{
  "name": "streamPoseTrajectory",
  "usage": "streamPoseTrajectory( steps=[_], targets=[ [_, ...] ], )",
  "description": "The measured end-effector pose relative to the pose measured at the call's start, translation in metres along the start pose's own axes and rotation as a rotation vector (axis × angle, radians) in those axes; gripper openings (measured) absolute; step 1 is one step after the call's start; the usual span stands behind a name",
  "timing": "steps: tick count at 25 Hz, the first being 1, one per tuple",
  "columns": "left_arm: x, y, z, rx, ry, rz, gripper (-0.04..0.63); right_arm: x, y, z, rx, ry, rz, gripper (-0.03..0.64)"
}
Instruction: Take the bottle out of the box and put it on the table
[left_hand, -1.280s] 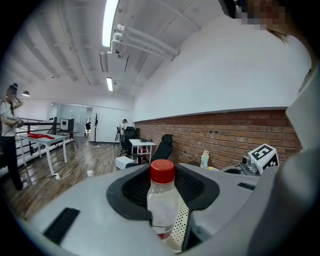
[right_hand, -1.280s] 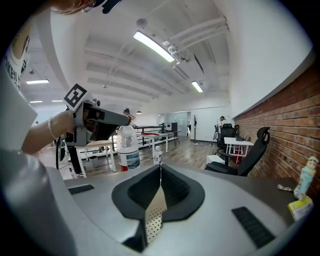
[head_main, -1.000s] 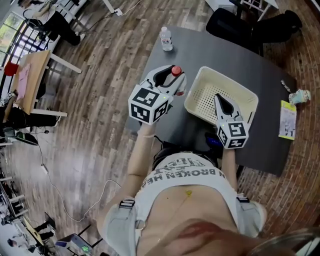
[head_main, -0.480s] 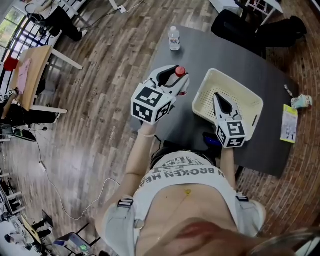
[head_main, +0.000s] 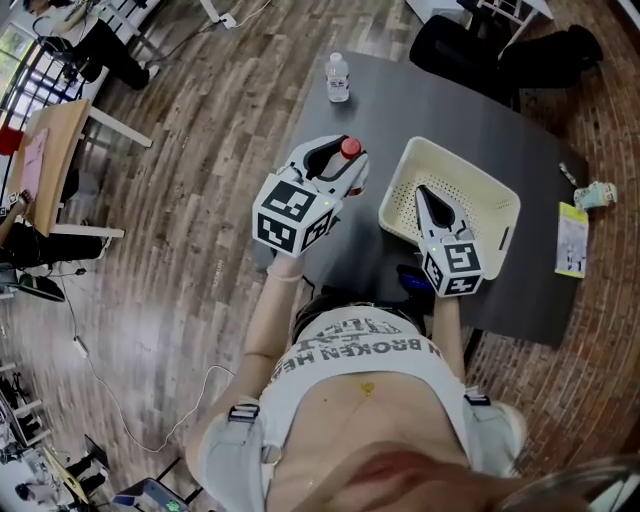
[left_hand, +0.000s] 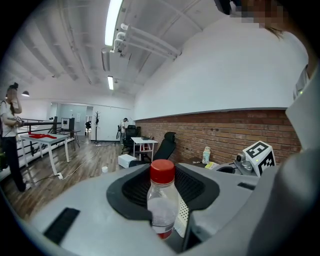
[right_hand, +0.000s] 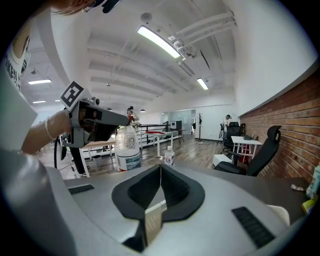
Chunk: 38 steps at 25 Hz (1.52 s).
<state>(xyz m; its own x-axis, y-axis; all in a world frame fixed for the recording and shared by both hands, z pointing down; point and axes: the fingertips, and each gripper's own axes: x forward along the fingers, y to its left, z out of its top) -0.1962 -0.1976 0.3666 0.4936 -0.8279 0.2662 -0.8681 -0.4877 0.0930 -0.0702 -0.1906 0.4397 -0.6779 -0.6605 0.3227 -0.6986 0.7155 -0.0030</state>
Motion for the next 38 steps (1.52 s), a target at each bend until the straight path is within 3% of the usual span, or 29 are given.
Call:
streamPoseTrajectory(
  steps=[13,18,28,38],
  targets=[
    [0.000,0.001,-0.012,0.024,0.006,-0.039,0.153,0.001,0.008,0.007,0.007,-0.031,-0.049,0.009],
    [0.003,0.000,-0.026,0.060,0.027,-0.090,0.153,-0.003,0.012,0.004,0.022,-0.032,-0.093,0.009],
    [0.015,-0.006,-0.072,0.063,0.078,-0.158,0.153,-0.012,0.011,-0.006,0.054,-0.025,-0.177,0.009],
    [0.027,-0.013,-0.114,0.056,0.107,-0.177,0.153,-0.018,0.012,-0.013,0.057,0.003,-0.217,0.009]
  ],
)
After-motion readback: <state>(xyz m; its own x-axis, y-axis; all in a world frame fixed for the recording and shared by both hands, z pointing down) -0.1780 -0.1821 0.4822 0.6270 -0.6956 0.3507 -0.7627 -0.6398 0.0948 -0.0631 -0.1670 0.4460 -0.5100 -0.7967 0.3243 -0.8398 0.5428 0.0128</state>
